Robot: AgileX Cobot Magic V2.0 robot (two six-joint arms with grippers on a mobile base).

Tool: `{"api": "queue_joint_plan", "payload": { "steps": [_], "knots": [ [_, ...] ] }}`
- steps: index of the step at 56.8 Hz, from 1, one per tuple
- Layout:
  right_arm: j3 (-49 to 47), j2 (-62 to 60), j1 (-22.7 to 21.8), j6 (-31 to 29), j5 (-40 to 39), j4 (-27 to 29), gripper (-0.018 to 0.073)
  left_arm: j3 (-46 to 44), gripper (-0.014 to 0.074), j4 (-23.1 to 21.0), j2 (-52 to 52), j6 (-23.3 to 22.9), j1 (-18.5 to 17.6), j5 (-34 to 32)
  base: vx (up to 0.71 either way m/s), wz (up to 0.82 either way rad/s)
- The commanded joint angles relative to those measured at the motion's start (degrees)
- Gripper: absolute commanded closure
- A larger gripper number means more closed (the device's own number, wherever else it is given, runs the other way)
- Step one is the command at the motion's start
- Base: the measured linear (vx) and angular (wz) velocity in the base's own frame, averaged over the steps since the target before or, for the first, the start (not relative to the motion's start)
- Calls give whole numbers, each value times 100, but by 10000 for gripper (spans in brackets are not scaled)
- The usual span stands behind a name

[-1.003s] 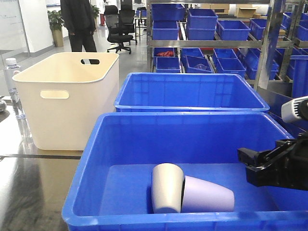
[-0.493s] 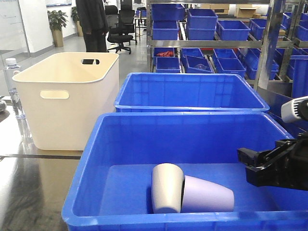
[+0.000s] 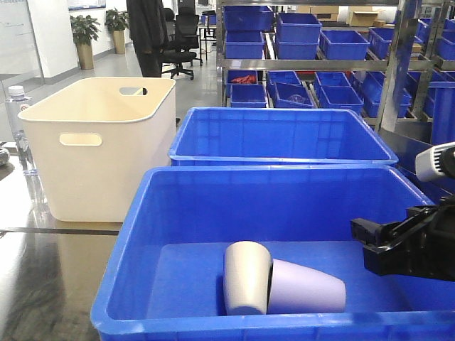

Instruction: Grab cup from conveyor and place in blue bin

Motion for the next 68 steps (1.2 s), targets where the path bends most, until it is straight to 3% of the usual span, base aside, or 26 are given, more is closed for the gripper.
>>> {"api": "queue_joint_plan", "payload": {
  "steps": [1,28,49,55,68],
  "knots": [
    [-189,-83,8,1,-423,-39,13,55,600,-4,-11,-50,6,-448,0,0],
    [-189,-198,8,1,-414,-203,13,55,600,-4,-11,-50,6,-448,0,0],
    [-189,-1952,8,-26,-298,576,32,55,600,-4,-11,-50,6,-448,0,0],
    [-184,-2569,8,-26,60,616,109,55,600,-4,-11,-50,6,-448,0,0],
    [807,-4079,2,-40,118,656,417,55,600,-4,-11,-50,6,-448,0,0]
  ]
}}
